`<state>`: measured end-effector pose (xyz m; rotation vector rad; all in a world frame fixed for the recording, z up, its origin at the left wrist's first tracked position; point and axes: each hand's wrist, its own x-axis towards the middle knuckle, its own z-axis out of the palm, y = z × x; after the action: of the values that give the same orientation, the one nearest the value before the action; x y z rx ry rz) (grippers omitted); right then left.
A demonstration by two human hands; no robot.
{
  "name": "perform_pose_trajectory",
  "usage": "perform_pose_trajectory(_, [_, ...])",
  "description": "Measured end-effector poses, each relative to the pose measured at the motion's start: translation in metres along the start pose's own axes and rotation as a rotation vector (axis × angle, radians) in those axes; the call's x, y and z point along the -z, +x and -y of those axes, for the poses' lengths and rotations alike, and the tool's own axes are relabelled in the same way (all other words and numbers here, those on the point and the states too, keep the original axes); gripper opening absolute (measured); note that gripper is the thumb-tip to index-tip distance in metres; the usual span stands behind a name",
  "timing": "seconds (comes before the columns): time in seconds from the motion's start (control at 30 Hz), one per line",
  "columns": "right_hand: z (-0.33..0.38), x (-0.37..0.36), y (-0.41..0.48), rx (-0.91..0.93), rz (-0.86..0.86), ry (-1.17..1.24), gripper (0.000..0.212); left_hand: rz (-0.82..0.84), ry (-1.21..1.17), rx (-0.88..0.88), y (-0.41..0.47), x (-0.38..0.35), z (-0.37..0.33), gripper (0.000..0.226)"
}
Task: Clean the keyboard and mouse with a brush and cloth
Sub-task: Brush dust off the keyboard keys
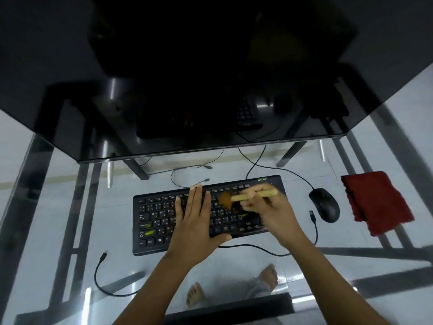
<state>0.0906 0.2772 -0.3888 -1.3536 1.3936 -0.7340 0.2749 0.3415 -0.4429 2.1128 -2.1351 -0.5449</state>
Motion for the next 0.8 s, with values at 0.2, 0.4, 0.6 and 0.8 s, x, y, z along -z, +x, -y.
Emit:
perform_pose_trajectory(0.2, [-0.009, 0.031, 0.021, 0.044, -0.206, 0.004, 0.010, -0.005, 0.023, -0.021, 0.015, 0.000, -0.022, 0.100])
perform_pose_trajectory(0.4, [-0.019, 0.055, 0.022, 0.088, -0.258, -0.209, 0.013, -0.003, -0.005, -0.080, 0.029, -0.005, -0.047, 0.096])
perform_pose_trajectory(0.6, [-0.029, 0.076, 0.011, 0.027, 0.029, -0.166, 0.013, 0.050, 0.013, -0.119, 0.040, -0.008, -0.066, 0.109])
perform_pose_trajectory(0.8, [-0.032, 0.096, -0.001, 0.163, -0.060, -0.151, 0.008, 0.091, 0.033, -0.104, 0.042, -0.014, -0.070, 0.113])
